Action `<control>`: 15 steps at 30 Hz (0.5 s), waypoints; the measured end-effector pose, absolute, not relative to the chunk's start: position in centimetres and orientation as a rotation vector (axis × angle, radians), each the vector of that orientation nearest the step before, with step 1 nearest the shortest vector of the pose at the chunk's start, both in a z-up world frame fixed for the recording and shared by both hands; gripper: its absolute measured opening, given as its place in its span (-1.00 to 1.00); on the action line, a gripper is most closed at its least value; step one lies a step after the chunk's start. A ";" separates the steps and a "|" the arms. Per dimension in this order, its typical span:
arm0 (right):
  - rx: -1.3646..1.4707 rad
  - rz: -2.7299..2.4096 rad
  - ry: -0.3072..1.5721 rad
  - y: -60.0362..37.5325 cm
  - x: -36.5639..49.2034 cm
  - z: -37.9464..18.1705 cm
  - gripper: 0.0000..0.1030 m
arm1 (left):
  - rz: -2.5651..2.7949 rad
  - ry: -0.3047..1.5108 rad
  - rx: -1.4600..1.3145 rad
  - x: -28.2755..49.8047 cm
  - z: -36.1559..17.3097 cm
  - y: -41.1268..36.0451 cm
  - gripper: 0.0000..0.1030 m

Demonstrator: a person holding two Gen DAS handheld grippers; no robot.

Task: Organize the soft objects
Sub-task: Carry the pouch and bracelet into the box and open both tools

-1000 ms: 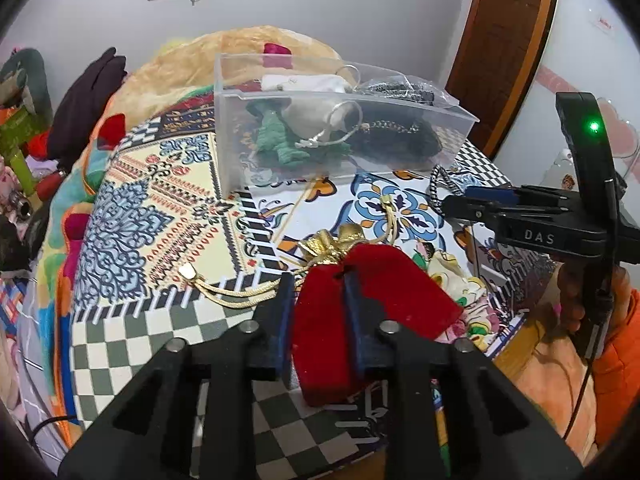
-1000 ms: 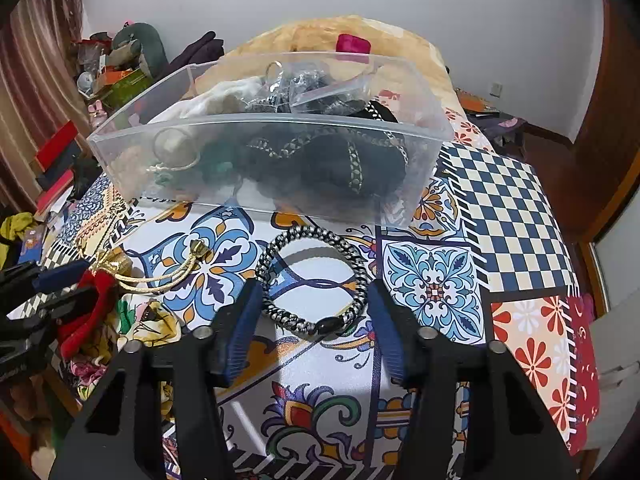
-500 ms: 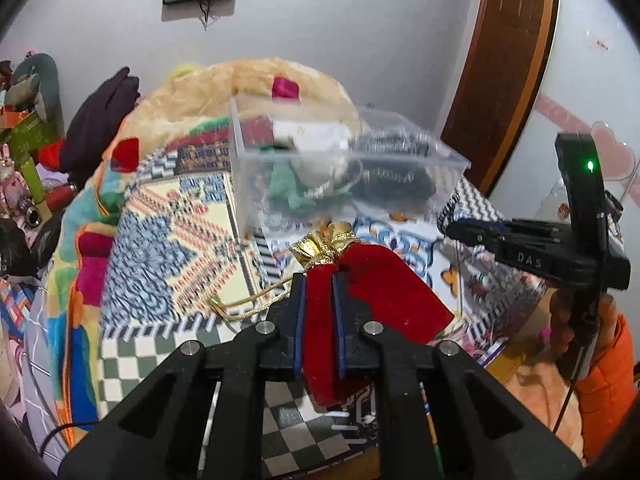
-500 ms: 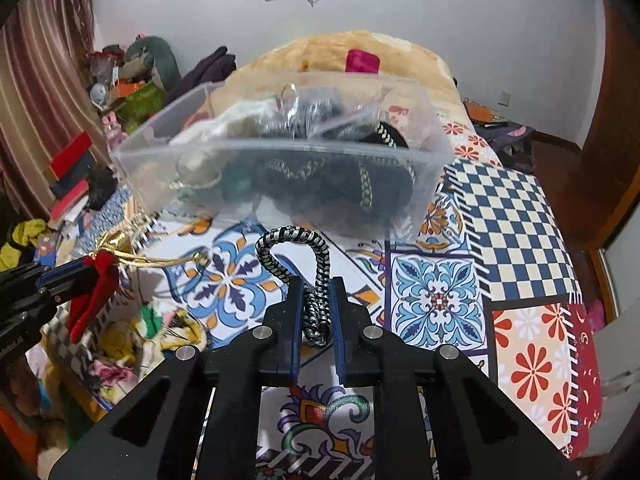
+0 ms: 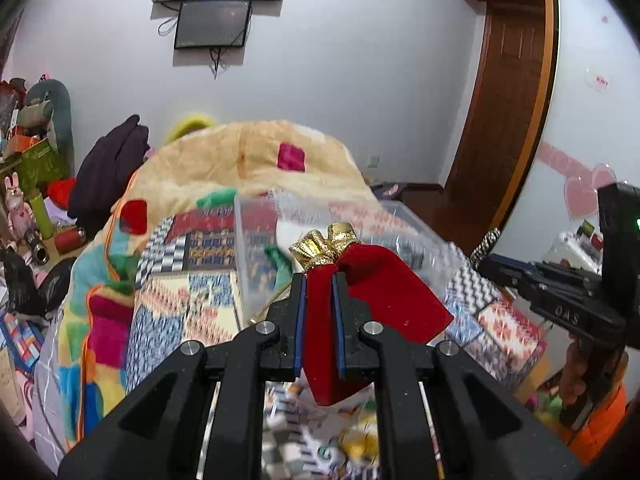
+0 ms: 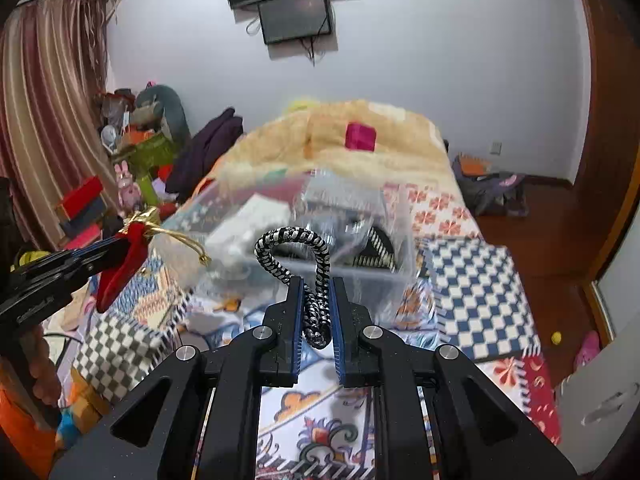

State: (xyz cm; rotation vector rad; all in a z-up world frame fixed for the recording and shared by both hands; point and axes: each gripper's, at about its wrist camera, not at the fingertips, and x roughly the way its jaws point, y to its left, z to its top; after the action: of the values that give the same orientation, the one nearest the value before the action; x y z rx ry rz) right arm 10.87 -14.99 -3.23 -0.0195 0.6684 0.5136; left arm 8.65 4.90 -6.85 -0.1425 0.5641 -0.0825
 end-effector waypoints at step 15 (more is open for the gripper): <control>0.004 0.477 0.614 -13.8 14.9 -0.8 -0.78 | -0.034 0.515 -0.097 14.0 -4.4 3.6 -0.78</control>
State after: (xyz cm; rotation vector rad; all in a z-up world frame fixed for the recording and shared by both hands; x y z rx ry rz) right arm 14.90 -13.81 -0.76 0.0036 0.6144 0.4766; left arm 14.03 3.59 -4.41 -0.0969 0.5153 -0.0341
